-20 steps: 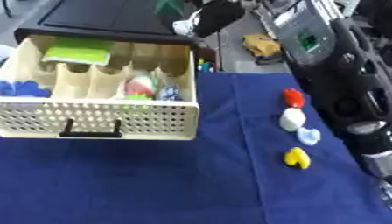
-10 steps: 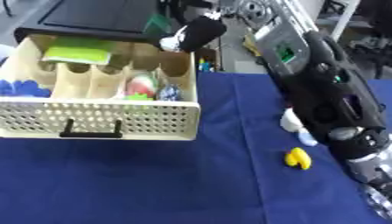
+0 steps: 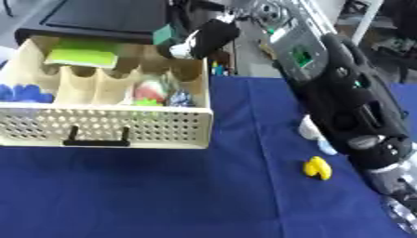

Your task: Pick up objects from table and place into drawer.

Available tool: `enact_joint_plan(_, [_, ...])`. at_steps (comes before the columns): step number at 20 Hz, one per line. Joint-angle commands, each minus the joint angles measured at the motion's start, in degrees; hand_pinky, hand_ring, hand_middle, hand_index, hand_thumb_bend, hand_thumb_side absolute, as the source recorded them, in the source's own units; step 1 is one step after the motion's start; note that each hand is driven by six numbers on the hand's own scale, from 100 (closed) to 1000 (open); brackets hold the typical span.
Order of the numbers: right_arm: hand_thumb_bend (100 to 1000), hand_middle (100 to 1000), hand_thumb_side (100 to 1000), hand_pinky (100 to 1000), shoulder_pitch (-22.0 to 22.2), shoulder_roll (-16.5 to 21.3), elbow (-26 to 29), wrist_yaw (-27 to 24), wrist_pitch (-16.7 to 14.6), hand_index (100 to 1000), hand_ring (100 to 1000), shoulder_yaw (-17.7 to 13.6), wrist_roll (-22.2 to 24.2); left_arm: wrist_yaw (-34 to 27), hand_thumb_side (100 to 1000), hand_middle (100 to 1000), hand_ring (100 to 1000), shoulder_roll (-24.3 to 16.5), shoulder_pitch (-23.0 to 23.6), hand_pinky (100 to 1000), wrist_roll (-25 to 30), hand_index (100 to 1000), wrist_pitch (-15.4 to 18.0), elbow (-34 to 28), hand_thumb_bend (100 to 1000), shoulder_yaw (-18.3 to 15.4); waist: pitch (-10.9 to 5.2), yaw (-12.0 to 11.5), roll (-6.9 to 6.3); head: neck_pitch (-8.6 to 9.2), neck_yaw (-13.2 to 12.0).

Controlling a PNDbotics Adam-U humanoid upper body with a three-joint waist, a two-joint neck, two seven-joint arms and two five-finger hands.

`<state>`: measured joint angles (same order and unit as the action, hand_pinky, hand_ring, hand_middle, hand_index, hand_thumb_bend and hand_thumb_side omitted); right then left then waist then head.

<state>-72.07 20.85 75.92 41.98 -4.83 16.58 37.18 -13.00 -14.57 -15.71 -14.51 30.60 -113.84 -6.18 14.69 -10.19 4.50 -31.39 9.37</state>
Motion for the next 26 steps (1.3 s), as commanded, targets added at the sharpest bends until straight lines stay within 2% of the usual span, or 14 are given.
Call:
enact_joint_plan(1, [456,466,494,785,-1.30,0.66,0.95,-0.24,0.00,759,771,-0.80,0.42,0.01,933,630,584,-0.49,-0.75,399,0.27,811,0.08,-0.75,235,-0.07,-0.92,0.13,-0.58,0.48,0.06])
enact_joint_plan(9, [453,454,484,782,-1.00,1.43,2.84,-1.78,0.72,734,760,-1.56,-0.48,-0.09,934,630,584,-0.59,-0.61,398,0.29,811,0.24,-0.75,236,-0.15,-1.09,0.49,-0.89,0.50,-0.14])
enact_joint_plan(15, [453,440,478,775,0.59,3.78,8.52,-5.43,2.53,712,745,-3.30,-2.37,-0.07,934,630,584,-0.73,-0.42,398,0.13,811,0.57,-0.75,235,-0.36,-1.19,1.08,-1.28,0.45,-0.70])
enact_joint_plan(21, [447,432,475,770,4.59,8.58,18.41,-10.50,5.51,698,734,-5.84,-4.80,0.23,934,630,584,-0.72,-0.26,397,-0.08,811,0.88,-0.75,236,-0.60,-0.96,1.99,-1.77,0.57,-1.43])
enact_joint_plan(26, [454,426,472,771,10.42,14.21,23.91,-12.70,7.06,695,730,-7.57,-5.31,0.66,935,630,583,-0.63,-0.12,395,-0.30,811,1.16,-0.75,237,-0.81,-0.58,2.42,-2.13,0.72,-1.92])
